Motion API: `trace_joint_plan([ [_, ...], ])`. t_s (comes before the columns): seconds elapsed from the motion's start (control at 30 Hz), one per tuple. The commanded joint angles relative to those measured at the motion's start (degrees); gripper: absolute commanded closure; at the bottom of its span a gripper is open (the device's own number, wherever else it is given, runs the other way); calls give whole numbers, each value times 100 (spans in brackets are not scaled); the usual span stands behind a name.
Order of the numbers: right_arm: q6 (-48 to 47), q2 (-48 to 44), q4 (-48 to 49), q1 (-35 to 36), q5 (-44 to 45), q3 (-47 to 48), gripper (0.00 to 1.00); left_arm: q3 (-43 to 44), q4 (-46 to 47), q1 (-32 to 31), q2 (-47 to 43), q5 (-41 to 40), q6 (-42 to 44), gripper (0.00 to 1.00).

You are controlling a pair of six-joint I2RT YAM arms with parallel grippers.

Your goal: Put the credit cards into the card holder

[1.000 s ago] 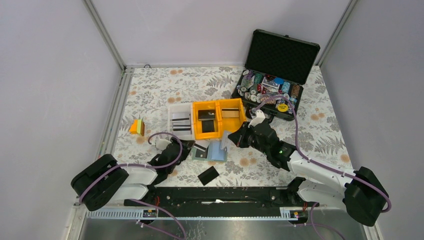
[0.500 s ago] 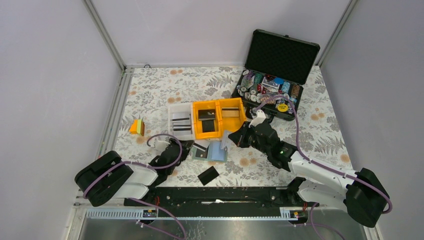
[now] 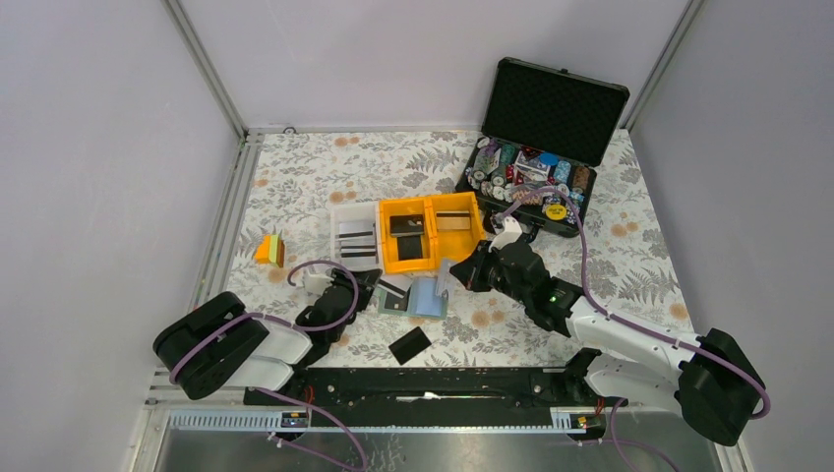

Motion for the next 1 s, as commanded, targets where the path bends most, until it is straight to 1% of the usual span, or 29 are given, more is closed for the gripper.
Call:
trace_joint_plan([
  [0.0, -53, -29, 74, 41, 221, 108, 100, 3, -153, -15, 7, 49, -312, 64],
  [0.1, -51, -54, 40, 41, 264, 108, 100, 32, -339, -22, 4, 143, -389, 64],
  [0.53, -15, -110, -14, 41, 323, 88, 100, 27, -931, -39, -99, 20, -726, 64],
  [0.83, -9, -152, -44, 41, 361, 81, 100, 131, -540, -34, 328, 109, -820, 64],
  [0.97, -23, -216, -104, 41, 413, 95, 100, 89, -176, -39, 594, 84, -842, 64],
])
